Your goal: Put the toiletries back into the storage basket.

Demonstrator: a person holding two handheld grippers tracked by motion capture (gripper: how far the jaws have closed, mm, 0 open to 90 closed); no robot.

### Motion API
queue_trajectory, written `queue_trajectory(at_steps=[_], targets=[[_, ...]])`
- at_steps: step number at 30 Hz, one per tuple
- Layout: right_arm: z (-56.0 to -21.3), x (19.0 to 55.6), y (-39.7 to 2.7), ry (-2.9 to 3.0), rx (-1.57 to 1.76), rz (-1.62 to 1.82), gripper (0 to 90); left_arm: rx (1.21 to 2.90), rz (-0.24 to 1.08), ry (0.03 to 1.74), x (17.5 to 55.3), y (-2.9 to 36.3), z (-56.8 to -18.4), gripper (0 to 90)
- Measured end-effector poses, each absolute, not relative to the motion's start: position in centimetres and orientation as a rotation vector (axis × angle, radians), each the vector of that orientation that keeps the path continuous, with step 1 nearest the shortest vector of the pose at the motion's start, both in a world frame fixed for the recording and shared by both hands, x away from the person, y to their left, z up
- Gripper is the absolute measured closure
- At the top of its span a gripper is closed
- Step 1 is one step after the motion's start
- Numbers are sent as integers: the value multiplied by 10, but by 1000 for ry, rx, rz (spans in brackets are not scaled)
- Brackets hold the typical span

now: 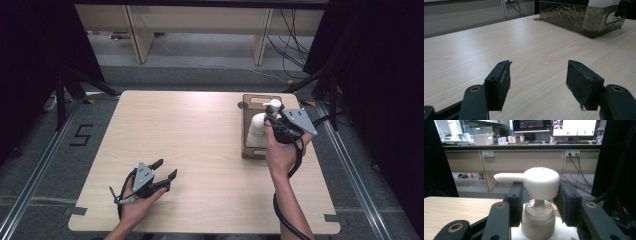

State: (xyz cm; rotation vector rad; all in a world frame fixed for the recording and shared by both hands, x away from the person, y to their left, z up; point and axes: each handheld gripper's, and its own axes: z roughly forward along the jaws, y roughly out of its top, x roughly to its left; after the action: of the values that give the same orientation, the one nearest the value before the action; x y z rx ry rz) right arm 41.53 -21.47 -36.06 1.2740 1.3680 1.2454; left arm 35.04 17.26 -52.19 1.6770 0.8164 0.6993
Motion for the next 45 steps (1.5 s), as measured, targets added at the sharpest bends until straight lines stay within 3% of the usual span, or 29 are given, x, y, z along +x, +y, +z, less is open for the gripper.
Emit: queue_trajectory(at_steps=[45], targets=[[-366, 417, -205, 1416, 1265, 1207, 600, 1676, 698, 814, 350, 173, -522, 353]])
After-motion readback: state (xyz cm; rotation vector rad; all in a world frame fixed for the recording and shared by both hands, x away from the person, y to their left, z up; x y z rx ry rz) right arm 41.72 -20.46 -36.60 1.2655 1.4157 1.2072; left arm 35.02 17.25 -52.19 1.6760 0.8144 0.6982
